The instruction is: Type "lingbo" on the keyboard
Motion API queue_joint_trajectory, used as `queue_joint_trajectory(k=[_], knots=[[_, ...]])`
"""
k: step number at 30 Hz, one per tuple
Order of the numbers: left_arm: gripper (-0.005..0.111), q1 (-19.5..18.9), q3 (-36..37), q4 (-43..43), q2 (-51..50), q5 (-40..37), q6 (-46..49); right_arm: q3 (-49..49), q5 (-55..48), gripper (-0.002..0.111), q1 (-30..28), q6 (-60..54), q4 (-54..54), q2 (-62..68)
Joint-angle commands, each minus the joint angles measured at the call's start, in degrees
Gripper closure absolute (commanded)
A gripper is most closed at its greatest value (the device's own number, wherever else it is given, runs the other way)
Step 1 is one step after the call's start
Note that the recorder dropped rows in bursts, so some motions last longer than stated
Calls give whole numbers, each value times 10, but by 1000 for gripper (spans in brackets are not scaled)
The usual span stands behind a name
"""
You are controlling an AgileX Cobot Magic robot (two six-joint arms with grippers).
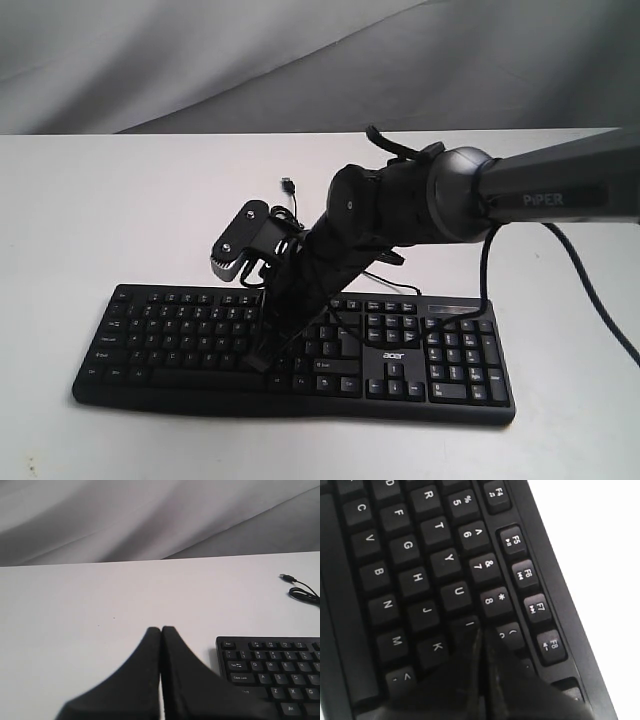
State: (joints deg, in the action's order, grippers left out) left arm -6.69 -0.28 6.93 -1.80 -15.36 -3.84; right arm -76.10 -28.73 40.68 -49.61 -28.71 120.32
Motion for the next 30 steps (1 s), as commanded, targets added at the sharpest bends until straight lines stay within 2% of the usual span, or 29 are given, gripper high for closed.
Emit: queue_joint_trajectory(k=[1,9,16,23,30], knots=[[106,-1,3,-2,-3,3,-1,3,-13,108,-2,0,6,-23],[106,-1,3,-2,-3,3,-1,3,-50,108,-1,11,20,-105],[106,-1,3,-2,-3,3,-1,10,-43,108,-1,161,158,-261],[106,-1,3,-2,-3,3,-1,135,94,108,-1,197,167,-475],[106,-1,3,-2,-3,3,-1,212,100,108,-1,203,167,-632]])
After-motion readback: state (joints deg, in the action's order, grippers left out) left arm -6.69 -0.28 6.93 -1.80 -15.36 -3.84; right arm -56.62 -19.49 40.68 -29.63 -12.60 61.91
